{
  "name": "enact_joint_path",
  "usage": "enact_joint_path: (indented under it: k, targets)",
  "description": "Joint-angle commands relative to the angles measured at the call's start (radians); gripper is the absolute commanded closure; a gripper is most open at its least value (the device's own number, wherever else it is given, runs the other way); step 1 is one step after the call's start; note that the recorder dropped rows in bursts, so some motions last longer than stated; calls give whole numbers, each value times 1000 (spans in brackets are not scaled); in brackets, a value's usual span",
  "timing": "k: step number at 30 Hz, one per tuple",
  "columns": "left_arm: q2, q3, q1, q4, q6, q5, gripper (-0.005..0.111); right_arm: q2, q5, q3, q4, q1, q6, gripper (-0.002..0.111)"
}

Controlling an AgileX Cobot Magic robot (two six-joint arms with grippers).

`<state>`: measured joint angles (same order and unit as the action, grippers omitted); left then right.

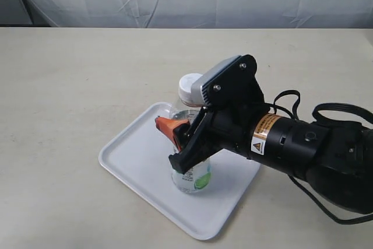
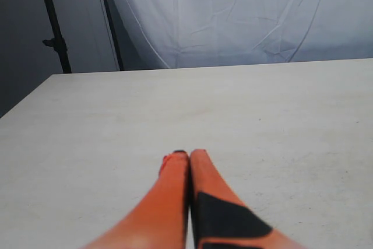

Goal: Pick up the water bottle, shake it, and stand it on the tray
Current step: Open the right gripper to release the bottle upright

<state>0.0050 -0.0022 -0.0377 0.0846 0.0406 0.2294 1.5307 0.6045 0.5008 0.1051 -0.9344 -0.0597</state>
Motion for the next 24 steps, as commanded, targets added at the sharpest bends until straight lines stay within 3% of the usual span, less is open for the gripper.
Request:
enact_joint_path:
  k: [1, 4, 6, 14, 24]
  targets:
    - [-5, 2, 0, 5, 4, -5, 107, 0, 56, 4, -8, -3, 8, 58]
    - [-5, 2, 0, 5, 4, -5, 107, 0, 56, 4, -56, -3, 8, 26]
    - [-5, 2, 0, 5, 4, -5, 107, 0, 56, 4, -56, -3, 5, 17]
    - [-5, 2, 0, 5, 4, -5, 107, -22, 63, 4, -54, -3, 5, 15]
    - [-5, 2, 0, 5, 4, -5, 107, -244, 42, 6, -79, -3, 25, 16]
